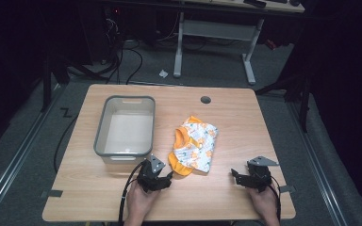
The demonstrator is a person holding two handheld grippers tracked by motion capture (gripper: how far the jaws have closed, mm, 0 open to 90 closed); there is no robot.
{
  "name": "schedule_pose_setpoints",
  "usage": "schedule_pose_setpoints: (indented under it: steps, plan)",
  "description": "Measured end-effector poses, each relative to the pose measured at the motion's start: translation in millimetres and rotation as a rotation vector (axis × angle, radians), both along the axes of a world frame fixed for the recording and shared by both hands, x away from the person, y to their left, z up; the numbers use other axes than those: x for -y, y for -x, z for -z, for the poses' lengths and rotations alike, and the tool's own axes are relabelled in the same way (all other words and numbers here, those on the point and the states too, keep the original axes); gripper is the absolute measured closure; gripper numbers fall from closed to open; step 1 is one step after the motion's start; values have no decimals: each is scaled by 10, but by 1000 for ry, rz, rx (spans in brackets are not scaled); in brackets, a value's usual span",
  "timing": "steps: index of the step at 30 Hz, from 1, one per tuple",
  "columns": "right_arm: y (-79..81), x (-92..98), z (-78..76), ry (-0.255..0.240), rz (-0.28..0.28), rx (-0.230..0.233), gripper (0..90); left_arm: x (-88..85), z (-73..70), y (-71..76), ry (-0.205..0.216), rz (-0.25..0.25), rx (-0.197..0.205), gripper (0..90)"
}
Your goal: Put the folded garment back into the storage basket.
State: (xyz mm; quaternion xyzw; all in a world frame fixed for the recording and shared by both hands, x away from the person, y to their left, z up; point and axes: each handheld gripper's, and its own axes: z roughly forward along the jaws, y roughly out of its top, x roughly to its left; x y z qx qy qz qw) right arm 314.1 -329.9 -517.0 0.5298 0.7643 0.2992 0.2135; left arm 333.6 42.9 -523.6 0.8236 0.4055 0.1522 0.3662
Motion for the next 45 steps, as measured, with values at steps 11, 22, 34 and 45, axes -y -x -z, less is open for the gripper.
schedule_pose_setpoints:
  steps: [11,22,34,45]
  plan:
    - [-1,0,-1,-1,0,-1,227,2,1,-1,0,-2,2,328]
    - [-1,1,0,-1,0,0,227,2,1,-1,0,-3,2,329]
    - [-1,1,0,1,-2,1,227,-3,0,-4,3,-1,-2,325]
    - [0,1,-1,1,-2,0,227,11,-21,20,16,5,-5,318]
